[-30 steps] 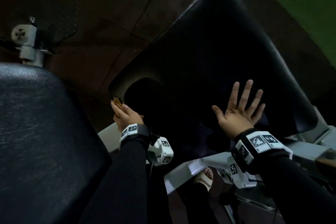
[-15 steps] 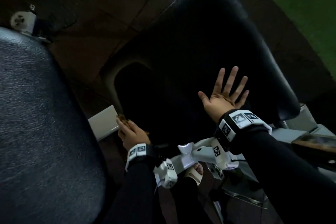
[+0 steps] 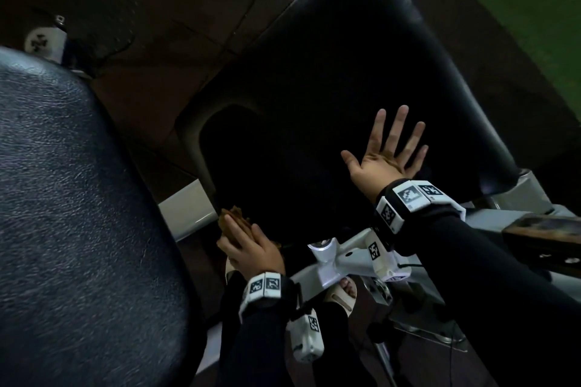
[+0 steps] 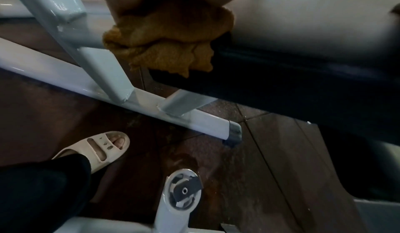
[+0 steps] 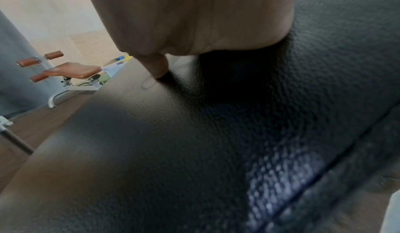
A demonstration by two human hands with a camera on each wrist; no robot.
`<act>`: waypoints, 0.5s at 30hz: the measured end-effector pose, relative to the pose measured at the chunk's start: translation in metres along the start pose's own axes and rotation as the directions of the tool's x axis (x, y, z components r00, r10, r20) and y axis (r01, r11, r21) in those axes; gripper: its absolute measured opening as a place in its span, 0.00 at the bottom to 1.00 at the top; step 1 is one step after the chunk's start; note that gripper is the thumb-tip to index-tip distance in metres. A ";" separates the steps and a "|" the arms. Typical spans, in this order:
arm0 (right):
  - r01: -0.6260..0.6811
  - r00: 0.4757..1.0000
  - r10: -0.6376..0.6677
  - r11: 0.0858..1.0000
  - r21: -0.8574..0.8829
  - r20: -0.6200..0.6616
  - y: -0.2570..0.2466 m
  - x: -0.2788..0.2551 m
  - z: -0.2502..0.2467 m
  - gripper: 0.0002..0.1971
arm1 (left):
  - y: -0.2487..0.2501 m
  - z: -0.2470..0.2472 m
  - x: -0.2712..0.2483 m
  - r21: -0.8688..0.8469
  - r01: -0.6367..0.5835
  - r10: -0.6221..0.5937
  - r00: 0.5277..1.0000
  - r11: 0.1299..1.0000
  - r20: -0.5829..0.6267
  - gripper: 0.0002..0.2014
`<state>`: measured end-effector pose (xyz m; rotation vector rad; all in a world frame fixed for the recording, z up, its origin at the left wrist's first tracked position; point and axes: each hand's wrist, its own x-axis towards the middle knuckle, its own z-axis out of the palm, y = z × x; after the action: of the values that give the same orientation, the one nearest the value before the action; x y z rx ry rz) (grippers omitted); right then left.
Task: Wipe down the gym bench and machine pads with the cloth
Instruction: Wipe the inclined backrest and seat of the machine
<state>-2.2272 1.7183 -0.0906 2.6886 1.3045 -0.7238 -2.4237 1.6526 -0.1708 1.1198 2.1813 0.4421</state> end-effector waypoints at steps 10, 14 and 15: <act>-0.002 1.000 0.002 1.000 0.015 0.006 -0.002 0.000 -0.002 0.47 | 0.043 -0.003 0.004 0.035 -0.010 0.011 1.000 0.999 -0.021 0.26; 0.001 1.000 -0.001 1.000 0.016 0.008 -0.002 0.001 -0.003 0.47 | 0.078 -0.002 0.007 -0.027 -0.316 0.317 0.946 0.948 0.063 0.28; 0.002 1.000 -0.002 1.000 0.019 0.004 -0.002 0.001 -0.003 0.47 | 0.086 -0.001 0.008 -0.061 -0.389 0.393 0.913 0.919 0.105 0.26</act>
<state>-2.2272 1.7214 -0.0885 2.6992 1.3057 -0.7449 -2.3765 1.7084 -0.1256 1.5284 1.8379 0.5736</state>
